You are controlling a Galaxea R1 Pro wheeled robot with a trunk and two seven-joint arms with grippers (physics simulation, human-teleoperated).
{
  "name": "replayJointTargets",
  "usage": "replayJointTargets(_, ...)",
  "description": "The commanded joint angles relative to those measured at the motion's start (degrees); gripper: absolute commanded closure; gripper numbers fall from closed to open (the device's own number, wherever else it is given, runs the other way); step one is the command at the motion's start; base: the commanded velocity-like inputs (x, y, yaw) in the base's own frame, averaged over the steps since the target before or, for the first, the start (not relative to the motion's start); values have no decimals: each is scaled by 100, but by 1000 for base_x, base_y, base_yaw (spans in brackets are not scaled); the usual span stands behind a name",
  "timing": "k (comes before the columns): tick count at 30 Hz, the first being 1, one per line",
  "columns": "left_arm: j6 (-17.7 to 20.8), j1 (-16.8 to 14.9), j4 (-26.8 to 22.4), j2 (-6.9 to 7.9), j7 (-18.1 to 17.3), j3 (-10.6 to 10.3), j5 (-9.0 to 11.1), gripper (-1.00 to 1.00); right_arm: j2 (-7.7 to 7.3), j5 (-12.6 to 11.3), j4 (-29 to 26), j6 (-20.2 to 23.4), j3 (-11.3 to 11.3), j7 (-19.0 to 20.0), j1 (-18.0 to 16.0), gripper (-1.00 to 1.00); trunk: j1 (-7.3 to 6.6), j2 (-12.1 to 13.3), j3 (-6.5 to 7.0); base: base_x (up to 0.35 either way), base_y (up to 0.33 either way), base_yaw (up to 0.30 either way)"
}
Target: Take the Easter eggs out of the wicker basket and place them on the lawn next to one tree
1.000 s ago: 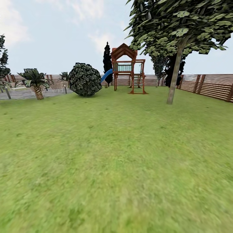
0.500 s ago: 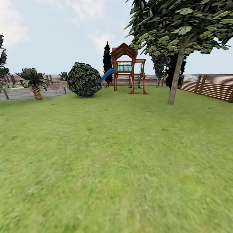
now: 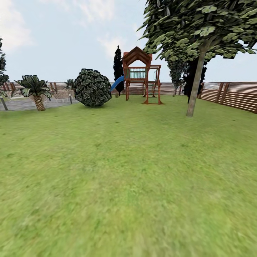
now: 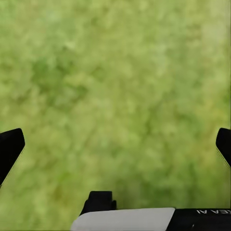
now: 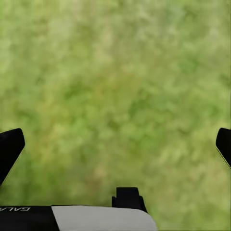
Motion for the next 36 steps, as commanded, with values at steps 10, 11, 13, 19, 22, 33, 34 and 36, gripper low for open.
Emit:
replayJointTargets(10,-11,1,-6,-3,39,-41,-10,-100,5,7,3,-34,6,-12,-2,-100,4,-2,-5,335,0,0)
replayJointTargets(11,-13,1,-6,-3,39,-44,-10,-100,5,7,3,-35,6,-13,-2,-100,4,-2,-5,335,0,0)
replayJointTargets(13,-16,1,-6,-3,39,-47,-11,-100,5,12,3,-37,6,-14,-2,-100,4,-2,-5,335,0,0)
replayJointTargets(19,-17,1,-6,-3,39,-57,-21,-100,5,34,-3,-39,14,-22,-2,-100,4,-2,-5,335,0,0)
replayJointTargets(22,-17,1,-6,-3,39,-65,-29,-100,5,41,-5,-39,15,-23,-2,-100,4,-2,-5,335,0,0)
replayJointTargets(33,-17,1,-6,-3,39,-67,-40,-100,5,50,-8,-39,23,-25,-2,-100,4,-2,-5,335,0,0)
replayJointTargets(34,-17,1,-6,-3,39,-67,-40,-100,5,51,-4,-39,23,-24,-2,-100,4,-2,-5,335,0,0)
replayJointTargets(36,-17,1,-6,-3,39,-67,-41,-100,5,51,-4,-39,24,-23,-2,-100,4,-2,-5,335,0,0)
